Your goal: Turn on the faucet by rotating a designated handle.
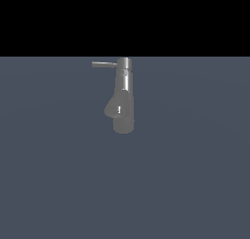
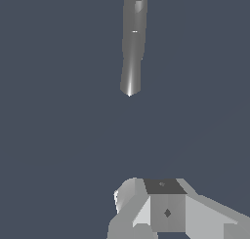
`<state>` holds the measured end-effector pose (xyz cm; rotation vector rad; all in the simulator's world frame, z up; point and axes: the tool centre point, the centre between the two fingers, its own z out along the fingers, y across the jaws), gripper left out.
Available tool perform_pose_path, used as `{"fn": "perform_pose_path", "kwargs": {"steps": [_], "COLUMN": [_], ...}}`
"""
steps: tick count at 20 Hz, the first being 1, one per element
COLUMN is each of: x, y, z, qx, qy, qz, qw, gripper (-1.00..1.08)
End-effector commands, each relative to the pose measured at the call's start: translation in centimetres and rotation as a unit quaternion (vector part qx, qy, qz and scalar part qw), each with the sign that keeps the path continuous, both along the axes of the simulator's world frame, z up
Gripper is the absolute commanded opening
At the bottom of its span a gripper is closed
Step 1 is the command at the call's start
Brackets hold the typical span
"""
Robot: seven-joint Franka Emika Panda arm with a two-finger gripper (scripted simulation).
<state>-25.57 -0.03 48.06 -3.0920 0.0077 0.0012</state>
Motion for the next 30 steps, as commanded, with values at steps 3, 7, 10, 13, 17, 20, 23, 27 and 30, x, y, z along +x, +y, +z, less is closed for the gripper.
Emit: {"fn": "perform_pose_path", "kwargs": {"steps": [3,7,10,13,17,20,23,27,30], "x": [0.1,0.6,0.8,0.7,1.1,1.8,2.7,4.3,6.0], "y": [-0.1,-1.0,-1.4,-1.3,-1.3,-1.2,-1.1,-1.0,-0.8], "z": [0.1,0.7,1.0,1.0,1.1,1.2,1.2,1.3,1.3], "qx": [0.0,-0.003,-0.005,-0.004,-0.002,0.003,0.009,0.019,0.027], "qy": [-0.001,-0.01,-0.014,-0.013,-0.012,-0.01,-0.008,-0.003,0.003], "qz": [-0.003,-0.021,-0.029,-0.028,-0.035,-0.046,-0.061,-0.088,-0.116], "qw": [1.0,0.9997,0.9995,0.9995,0.9993,0.9989,0.9981,0.9959,0.9929], "gripper": [-1.0,-1.0,-1.0,-1.0,-1.0,-1.0,-1.0,-1.0,-1.0]}}
